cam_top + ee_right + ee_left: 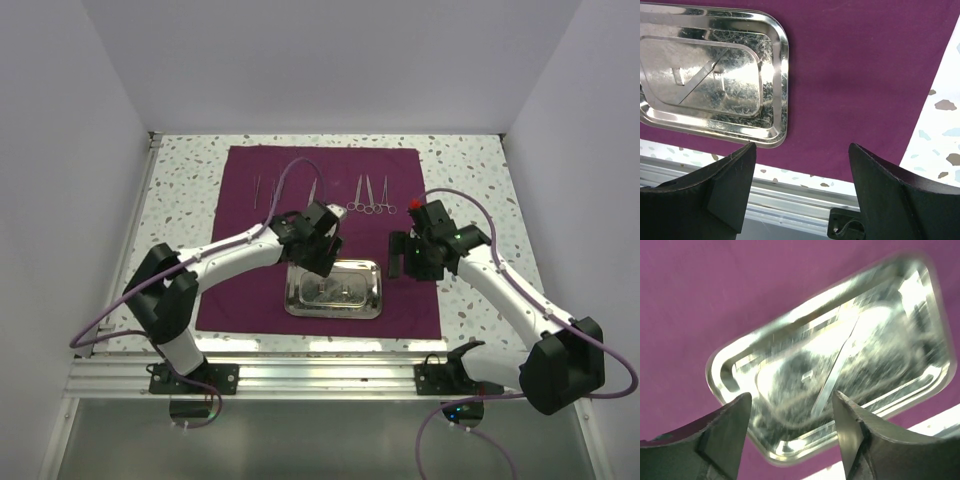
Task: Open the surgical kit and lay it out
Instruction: Pick up the medical item from the container.
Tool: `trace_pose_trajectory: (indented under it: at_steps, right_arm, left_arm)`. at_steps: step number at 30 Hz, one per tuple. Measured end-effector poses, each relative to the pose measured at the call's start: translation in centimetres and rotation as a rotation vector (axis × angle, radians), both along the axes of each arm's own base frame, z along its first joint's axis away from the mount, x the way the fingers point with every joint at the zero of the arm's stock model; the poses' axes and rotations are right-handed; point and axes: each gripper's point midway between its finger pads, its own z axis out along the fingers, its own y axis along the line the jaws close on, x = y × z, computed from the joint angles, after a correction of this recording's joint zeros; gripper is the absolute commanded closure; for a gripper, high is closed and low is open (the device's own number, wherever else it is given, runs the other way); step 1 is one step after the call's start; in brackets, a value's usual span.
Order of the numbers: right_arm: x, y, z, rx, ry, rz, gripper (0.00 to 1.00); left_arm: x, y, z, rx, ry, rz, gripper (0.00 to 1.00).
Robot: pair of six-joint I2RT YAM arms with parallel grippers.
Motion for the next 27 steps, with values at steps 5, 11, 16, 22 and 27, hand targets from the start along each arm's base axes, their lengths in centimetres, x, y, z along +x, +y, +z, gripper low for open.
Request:
trace_pose_trajectory:
  at_steps: [5,11,16,22,27]
  right_arm:
    - [0.0,0.0,0.0,0.0,-0.003,0.007,0.22]
    - [-0.1,0.0,0.8,0.014,-0.036,0.006,0.21]
    - [-0.6,-0.3,1.3,0.022,-0.056,0.005,0.21]
    - [-0.9,-0.4,1.2,0.017,-0.049,0.003,0.21]
    - [-0.9,-0.4,1.2,0.017,-0.048,0.0,0.21]
  left_arm:
    - [-2.3,0.7,-2.3,0.065,0.066,-0.019,0.37]
    - [-4.3,-0.6,-4.8,0.115,0.105,-0.082,0.38]
    - [-5.1,-0.9,-6.6,0.146,0.134,-0.103,0.4]
    - [-4.5,-1.1,-7.4,0.176,0.127,-0.091,0.44]
    - [-3.3,-2.1,-7.4,0.172,0.106,-0.062,0.46]
